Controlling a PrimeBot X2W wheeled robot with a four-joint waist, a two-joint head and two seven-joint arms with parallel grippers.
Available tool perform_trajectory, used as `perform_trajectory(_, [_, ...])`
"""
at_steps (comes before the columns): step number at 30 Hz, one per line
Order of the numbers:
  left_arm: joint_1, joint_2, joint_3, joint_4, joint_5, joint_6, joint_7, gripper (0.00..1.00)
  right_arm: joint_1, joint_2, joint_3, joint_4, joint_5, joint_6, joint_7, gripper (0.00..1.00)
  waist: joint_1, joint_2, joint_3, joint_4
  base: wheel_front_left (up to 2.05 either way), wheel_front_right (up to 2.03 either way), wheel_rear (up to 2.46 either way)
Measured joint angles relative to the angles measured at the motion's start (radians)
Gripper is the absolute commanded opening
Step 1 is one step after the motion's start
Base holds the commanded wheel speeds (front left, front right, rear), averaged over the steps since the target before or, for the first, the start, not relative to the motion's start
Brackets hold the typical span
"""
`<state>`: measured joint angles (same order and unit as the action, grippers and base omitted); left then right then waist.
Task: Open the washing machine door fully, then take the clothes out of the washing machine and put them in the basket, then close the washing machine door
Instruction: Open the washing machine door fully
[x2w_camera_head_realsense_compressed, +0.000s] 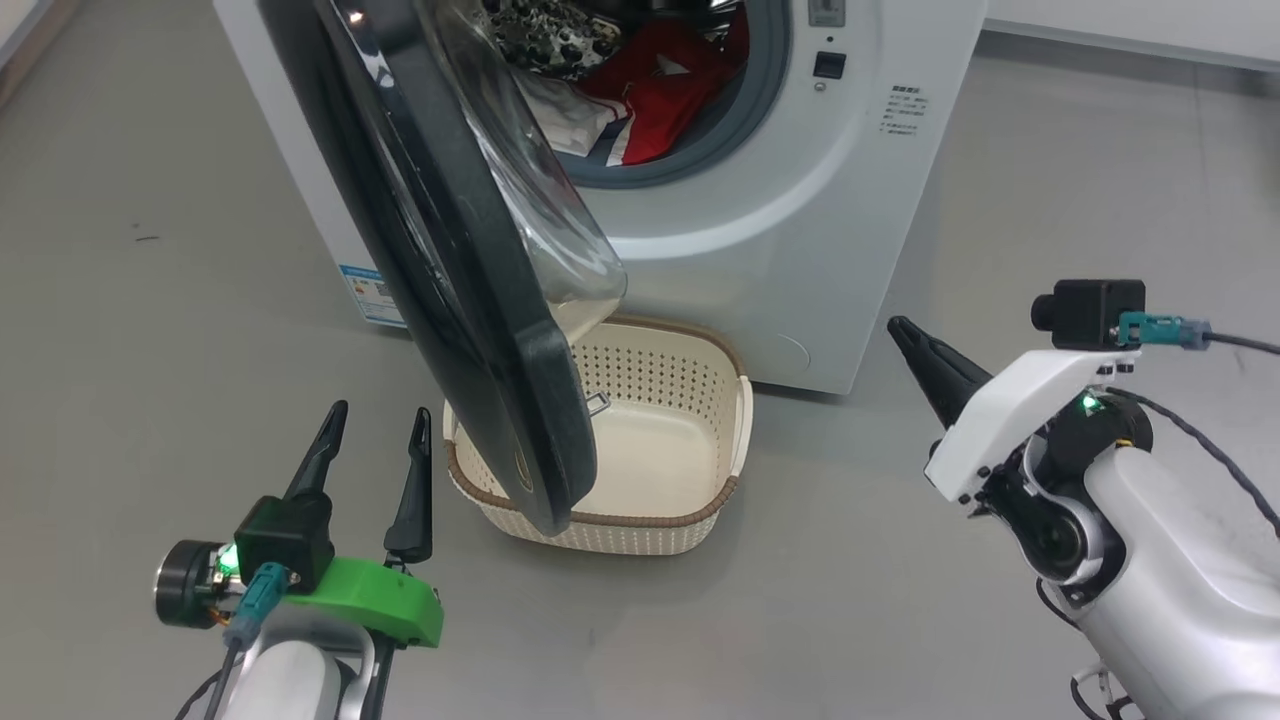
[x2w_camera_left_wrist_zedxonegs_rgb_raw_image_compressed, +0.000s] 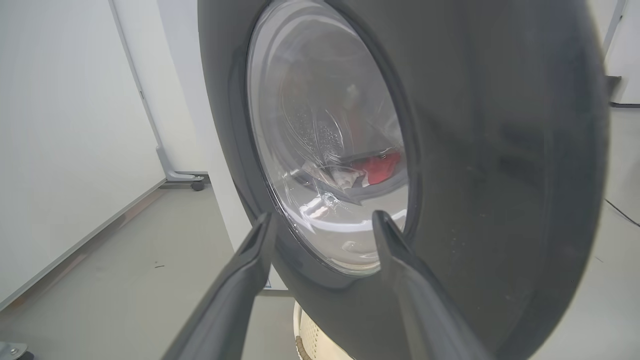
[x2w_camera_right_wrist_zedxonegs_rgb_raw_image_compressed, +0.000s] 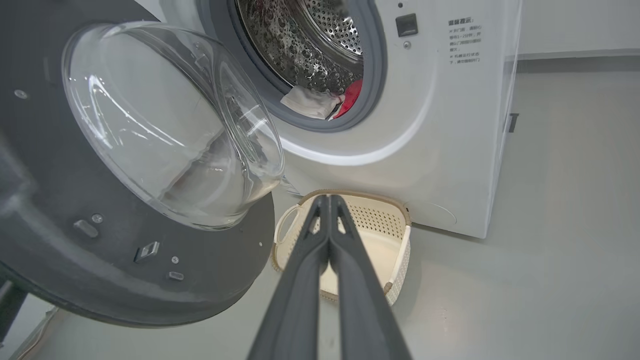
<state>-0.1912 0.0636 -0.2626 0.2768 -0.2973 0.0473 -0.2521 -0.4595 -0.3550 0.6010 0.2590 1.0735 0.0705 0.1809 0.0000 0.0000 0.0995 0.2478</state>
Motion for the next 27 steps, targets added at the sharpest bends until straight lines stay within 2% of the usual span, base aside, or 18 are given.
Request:
perform_trajectory(5, [0.020, 0.012, 0.006, -0.001, 0.009, -0.001, 0.000, 1.00, 0.062, -0.021, 0.019, -0.026, -0.099, -0.004, -0.113, 0.00, 0.0000, 0.0000, -0.025, -0.043, 0.00, 0.00, 0.00])
perform_trajectory(8, [0.031, 0.013, 0.010, -0.001, 0.010, -0.001, 0.000, 1.00, 0.097, -0.024, 0.018, -0.035, -0.135, -0.026, -0.176, 0.00, 0.0000, 0.0000, -0.038, -0.067, 0.00, 0.00, 0.00])
perform_trajectory(16, [0.038, 0.012, 0.032, -0.007, 0.010, -0.001, 0.000, 1.00, 0.176, -0.044, -0.010, -0.041, -0.231, -0.124, -0.330, 0.00, 0.0000, 0.0000, -0.055, -0.116, 0.00, 0.00, 0.00])
perform_trajectory(18, [0.039, 0.012, 0.032, -0.011, 0.010, -0.005, 0.000, 1.00, 0.216, -0.041, -0.034, -0.040, -0.233, -0.158, -0.378, 0.00, 0.0000, 0.0000, -0.056, -0.126, 0.00, 0.00, 0.00])
perform_trajectory(21, [0.039, 0.011, 0.034, -0.011, 0.012, -0.006, 0.000, 1.00, 0.249, -0.040, -0.050, -0.040, -0.237, -0.170, -0.416, 0.00, 0.0000, 0.0000, -0.056, -0.130, 0.00, 0.00, 0.00])
perform_trajectory(27, [0.046, 0.011, 0.042, -0.011, 0.013, -0.006, 0.000, 1.00, 0.297, -0.030, -0.090, -0.044, -0.259, -0.179, -0.424, 0.00, 0.0000, 0.0000, -0.057, -0.137, 0.00, 0.00, 0.00])
